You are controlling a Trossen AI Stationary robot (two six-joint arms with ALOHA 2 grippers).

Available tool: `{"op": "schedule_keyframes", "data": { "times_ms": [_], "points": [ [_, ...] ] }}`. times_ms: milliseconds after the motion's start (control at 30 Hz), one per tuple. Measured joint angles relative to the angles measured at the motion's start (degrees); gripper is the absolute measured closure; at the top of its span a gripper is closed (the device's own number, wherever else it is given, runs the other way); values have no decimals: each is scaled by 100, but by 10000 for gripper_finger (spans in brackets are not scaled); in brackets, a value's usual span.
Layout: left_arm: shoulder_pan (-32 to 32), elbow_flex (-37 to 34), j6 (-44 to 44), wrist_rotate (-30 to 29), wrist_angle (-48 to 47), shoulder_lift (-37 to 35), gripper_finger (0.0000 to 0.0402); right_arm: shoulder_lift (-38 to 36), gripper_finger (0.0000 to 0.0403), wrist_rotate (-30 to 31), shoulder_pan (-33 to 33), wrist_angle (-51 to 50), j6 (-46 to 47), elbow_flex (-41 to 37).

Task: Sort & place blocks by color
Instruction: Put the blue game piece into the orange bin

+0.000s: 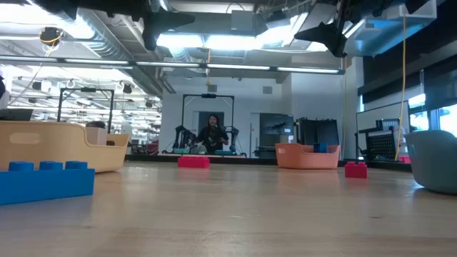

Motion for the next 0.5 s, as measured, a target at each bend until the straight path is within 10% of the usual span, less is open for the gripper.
{"op": "schedule_keyframes", "data": {
  "times_ms": [300,500],
  "points": [
    [-1179,1969,-19,34,-4316,605,211,4,61,2,-2,-38,-15,0],
    [-2608,2719,-1698,-362,-6004,1661,211,4,61,2,-2,-145,-17,0]
  ]
}}
